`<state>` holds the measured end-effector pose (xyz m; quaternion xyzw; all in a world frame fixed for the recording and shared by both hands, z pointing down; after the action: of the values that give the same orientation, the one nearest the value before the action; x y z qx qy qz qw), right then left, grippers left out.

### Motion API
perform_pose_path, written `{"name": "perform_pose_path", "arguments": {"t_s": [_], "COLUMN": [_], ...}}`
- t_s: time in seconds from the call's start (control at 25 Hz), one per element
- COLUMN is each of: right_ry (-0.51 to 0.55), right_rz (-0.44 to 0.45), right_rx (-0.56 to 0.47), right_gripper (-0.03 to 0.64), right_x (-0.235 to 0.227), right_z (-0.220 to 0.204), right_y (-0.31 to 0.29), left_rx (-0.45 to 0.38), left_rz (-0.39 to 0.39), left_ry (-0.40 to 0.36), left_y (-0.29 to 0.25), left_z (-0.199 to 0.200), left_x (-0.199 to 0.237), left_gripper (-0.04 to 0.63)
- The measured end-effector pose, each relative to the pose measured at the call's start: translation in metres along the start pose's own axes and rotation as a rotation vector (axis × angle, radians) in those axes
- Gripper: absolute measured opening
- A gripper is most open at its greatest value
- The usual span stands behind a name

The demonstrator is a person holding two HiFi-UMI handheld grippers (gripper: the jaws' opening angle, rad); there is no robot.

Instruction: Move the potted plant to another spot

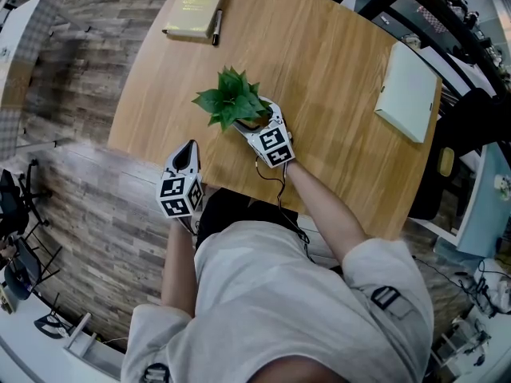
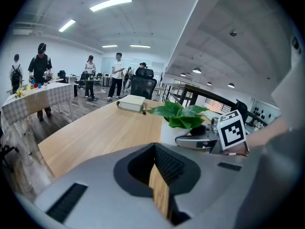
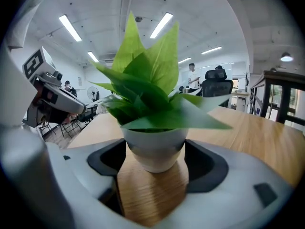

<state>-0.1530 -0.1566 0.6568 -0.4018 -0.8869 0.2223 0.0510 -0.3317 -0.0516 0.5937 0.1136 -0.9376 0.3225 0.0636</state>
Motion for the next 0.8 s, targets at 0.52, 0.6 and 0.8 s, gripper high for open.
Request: {"name": "perform_pose_path", "arguments": {"t_s": [0.52, 0.6, 0.8], "right_ry": [-0.045, -0.057, -0.046], "right_rz": [-0.039, -0.05, -0.127], "right_rx": [0.126, 0.155, 0.18], "right_gripper": [0.413, 0.326, 0.073], "right_x": [0.0, 0.003, 0.003], "right_z": [-0.032, -0.038, -0.047], "right_y": [0.04, 0.057, 0.1], "left_rx": [0.062, 0.077, 0.106], "left_rz": [-0.044, -0.068, -0.163], "left_ry": [0.061, 0.059, 0.022], "left_y": [-0.016, -0.018, -0.032], "left_z": [-0.031, -0.037, -0.043], "left_x": [-0.029, -0.041, -0.081], "left_gripper": [0.012, 0.012, 0.012]}}
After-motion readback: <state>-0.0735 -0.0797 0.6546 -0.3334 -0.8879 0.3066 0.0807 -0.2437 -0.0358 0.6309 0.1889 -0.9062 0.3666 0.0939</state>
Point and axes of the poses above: the fingertips, and each gripper's own axes: y backward along the fingers, x to its left, z out of its top, the point moved 5 cm from there along y, backward along the fingers, and after that the axes turned 2 degrees about z, right-handed, at the moved point
